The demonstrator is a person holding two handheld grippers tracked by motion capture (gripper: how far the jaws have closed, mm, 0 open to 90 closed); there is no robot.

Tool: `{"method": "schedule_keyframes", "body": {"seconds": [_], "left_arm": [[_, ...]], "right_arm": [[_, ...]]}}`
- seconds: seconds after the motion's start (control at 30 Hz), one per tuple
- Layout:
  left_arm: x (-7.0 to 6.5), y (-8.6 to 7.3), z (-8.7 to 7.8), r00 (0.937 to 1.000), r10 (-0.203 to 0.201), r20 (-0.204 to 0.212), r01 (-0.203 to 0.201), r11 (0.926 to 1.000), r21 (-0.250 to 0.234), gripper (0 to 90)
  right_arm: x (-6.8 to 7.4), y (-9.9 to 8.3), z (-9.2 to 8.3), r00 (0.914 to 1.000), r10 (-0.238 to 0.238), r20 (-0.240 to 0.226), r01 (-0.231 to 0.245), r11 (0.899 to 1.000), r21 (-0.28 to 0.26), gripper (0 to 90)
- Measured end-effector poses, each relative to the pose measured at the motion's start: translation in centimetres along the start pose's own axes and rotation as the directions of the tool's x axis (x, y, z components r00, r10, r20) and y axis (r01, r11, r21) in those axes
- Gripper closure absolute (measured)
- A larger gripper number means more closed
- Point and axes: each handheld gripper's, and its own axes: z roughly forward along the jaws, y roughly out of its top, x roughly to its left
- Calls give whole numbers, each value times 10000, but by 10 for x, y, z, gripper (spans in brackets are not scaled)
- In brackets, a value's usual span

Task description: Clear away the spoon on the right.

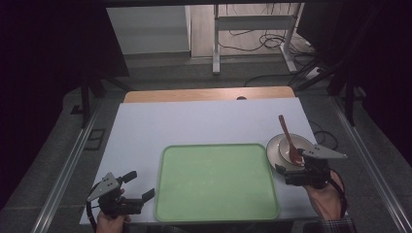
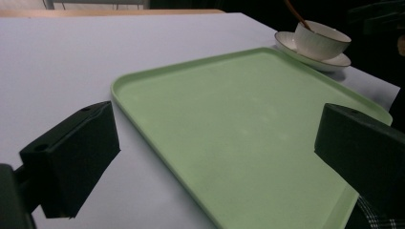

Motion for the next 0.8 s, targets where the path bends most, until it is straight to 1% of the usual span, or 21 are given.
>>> {"method": "schedule_keyframes", "body": {"seconds": [0.07, 0.17, 0.33, 0.5, 0.6, 0.73, 0.8], "left_arm": [[0, 0, 0, 10000, 21, -6, -21, 10000, -31, 3], [0, 0, 0, 10000, 79, -41, -79, 9999, 83, 3], [-2, 0, 2, 9998, 200, -17, -199, 9995, 243, 2], [-3, 0, 4, 9994, 350, -11, -349, 9991, 230, 2], [-4, -1, 4, 9989, 456, -98, -453, 9986, 264, 2], [-4, -1, 4, 9985, 508, -192, -502, 9982, 325, 2], [-4, -1, 4, 9986, 487, -197, -480, 9983, 328, 2]], "right_arm": [[-3, 3, 1, 10000, 9, 45, -9, 10000, 2, 0], [-6, 7, 3, 9999, -10, 110, 10, 10000, 7, 0], [-10, 13, 7, 9995, -241, 200, 242, 9997, -29, 0], [-14, 21, 12, 9990, -276, 365, 270, 9995, 187, 0], [-18, 24, 16, 9988, -256, 418, 241, 9990, 368, 0], [-24, 29, 19, 9976, -246, 644, 212, 9983, 538, 0], [-27, 31, 21, 9961, -216, 850, 165, 9980, 605, 9]]}}
